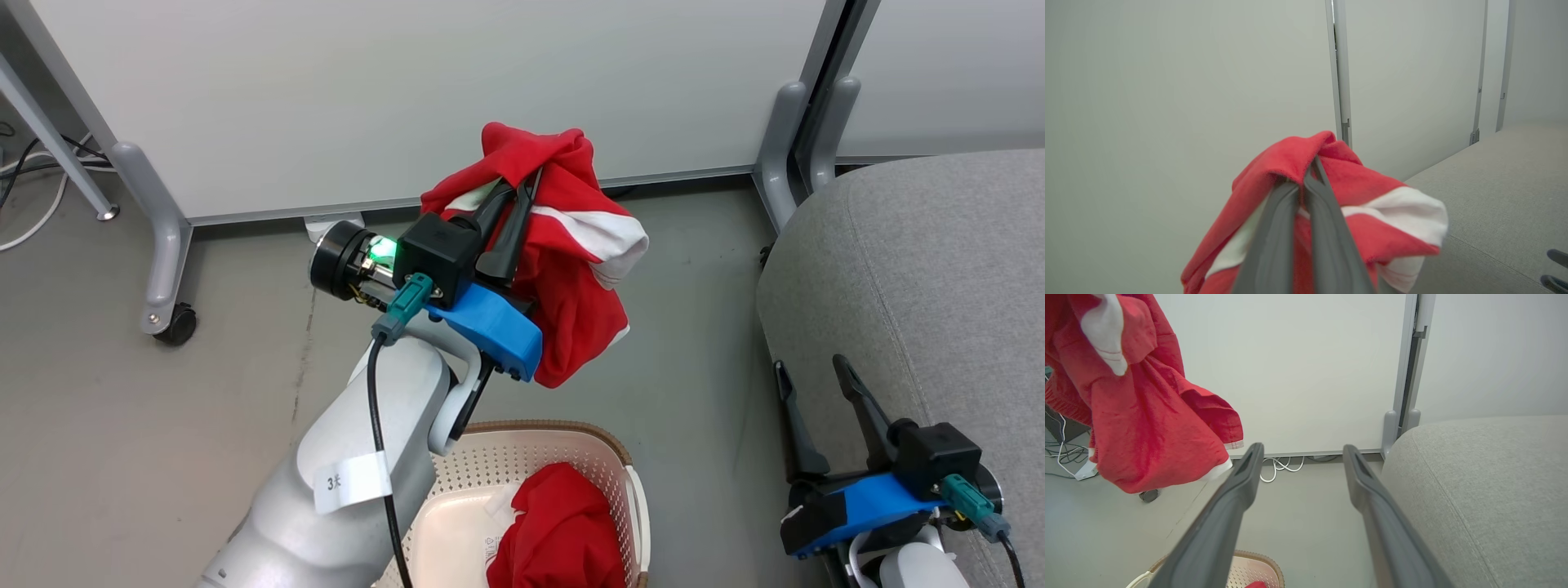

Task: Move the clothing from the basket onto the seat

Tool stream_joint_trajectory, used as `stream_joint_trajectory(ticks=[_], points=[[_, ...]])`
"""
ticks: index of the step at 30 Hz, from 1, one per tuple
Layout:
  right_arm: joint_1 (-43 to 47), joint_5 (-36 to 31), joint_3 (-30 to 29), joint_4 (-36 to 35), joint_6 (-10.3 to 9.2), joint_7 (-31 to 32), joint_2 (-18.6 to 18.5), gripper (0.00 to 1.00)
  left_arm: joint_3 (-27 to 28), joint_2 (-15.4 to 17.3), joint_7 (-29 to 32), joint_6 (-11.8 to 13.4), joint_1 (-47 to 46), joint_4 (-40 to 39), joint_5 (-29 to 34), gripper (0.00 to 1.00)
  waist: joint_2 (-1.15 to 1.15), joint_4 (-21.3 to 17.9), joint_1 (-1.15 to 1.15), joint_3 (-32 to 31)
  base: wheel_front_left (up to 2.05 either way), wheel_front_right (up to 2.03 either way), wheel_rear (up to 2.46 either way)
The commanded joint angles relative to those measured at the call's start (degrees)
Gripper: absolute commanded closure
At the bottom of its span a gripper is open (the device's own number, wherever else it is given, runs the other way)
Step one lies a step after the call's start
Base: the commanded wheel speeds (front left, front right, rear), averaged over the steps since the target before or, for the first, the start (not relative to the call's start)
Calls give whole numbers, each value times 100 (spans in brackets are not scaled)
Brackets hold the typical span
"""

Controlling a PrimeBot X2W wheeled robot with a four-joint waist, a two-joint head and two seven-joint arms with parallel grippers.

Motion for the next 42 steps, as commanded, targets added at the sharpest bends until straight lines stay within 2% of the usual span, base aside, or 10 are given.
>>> stream_joint_trajectory(ticks=[1, 11, 28, 42], points=[[60, -18, 27, -19, 1, -22, -24, 0, 3, 24, -14, 30, 58, -35, 5, 100, 0, 1, 1, -1, 0, 0, 0], [-231, -363, 427, -129, 1, -22, -26, 0, -34, 99, 23, 81, 75, -141, -37, 100, 0, 21, 1, 59, 0, 0, 0], [-1110, -464, 1826, -225, 1, -22, -562, 0, -148, 95, 23, 132, -8, -161, -85, 100, 0, 73, 1, 159, 0, 0, 0], [-2051, -580, 2326, 136, 1, -22, -790, 0, -322, 42, 3, 135, -107, -158, -104, 100, 0, 182, 1, 256, 0, 0, 0]])
